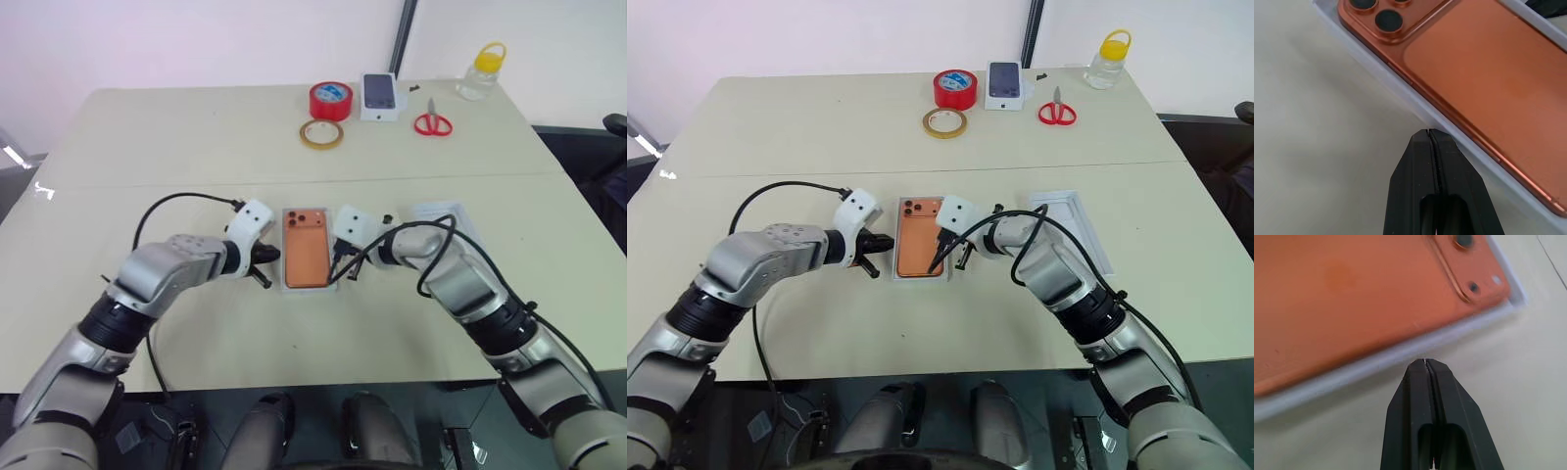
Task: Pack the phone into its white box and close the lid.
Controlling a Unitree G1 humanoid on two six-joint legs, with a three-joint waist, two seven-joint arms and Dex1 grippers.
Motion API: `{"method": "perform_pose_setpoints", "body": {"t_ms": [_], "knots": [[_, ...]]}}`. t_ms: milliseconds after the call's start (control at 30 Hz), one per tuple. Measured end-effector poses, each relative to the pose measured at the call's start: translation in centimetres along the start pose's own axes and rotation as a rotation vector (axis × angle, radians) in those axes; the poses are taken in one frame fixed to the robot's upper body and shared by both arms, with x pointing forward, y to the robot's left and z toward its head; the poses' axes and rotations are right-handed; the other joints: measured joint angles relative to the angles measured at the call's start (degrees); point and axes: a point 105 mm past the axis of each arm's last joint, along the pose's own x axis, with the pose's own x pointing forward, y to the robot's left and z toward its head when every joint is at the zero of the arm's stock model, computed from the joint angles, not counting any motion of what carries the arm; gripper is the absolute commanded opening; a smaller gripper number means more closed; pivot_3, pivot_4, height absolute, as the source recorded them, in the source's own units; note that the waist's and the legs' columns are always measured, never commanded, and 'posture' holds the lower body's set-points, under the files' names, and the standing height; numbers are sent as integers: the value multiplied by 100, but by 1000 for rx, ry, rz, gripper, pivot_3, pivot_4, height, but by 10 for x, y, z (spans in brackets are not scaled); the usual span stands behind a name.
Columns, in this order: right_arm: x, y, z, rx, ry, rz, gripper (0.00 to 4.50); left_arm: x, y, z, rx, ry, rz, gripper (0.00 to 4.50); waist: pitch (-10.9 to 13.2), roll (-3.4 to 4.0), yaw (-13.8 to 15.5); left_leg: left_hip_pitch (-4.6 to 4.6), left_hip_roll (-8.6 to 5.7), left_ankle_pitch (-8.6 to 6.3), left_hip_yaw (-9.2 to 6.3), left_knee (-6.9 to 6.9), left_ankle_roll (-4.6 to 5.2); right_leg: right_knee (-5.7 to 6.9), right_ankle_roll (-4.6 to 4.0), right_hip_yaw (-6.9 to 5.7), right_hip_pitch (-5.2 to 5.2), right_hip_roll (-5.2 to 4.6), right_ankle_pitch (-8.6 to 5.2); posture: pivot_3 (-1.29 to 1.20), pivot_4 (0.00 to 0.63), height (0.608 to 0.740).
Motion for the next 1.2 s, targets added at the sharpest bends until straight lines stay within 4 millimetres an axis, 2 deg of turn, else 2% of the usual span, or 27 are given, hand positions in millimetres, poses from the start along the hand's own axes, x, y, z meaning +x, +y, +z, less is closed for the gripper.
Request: {"method": "perform_pose_setpoints", "body": {"t_ms": [167,333,567,800,1200], "knots": [[-2,-1,-4,-8,18,3,0,7,-8,4,46,-2,-48,39,0,0,16,0,-2,0,-2,3,1,0,1,-2,3,-1,0,0,150,740],[-18,-5,-22,-8,64,-13,0,18,-29,11,53,-19,-151,39,0,-1,62,-3,-7,-3,-5,10,5,-3,2,-7,7,-6,-1,0,150,740],[-63,-8,-61,21,184,-66,0,46,-78,29,114,-23,-339,39,1,-2,160,-9,-10,-7,-5,17,12,-7,6,-8,9,-8,-3,0,150,740],[-93,-6,-81,49,269,-107,0,59,-116,34,173,-10,-476,39,1,-2,139,-8,-5,-7,-5,17,12,-5,7,-9,10,-5,-3,0,150,740],[-99,2,-91,71,300,-103,0,63,-117,36,175,-7,-503,39,1,-2,152,-7,-6,-7,-4,22,12,-5,8,-10,15,-7,-4,0,150,740]]}}
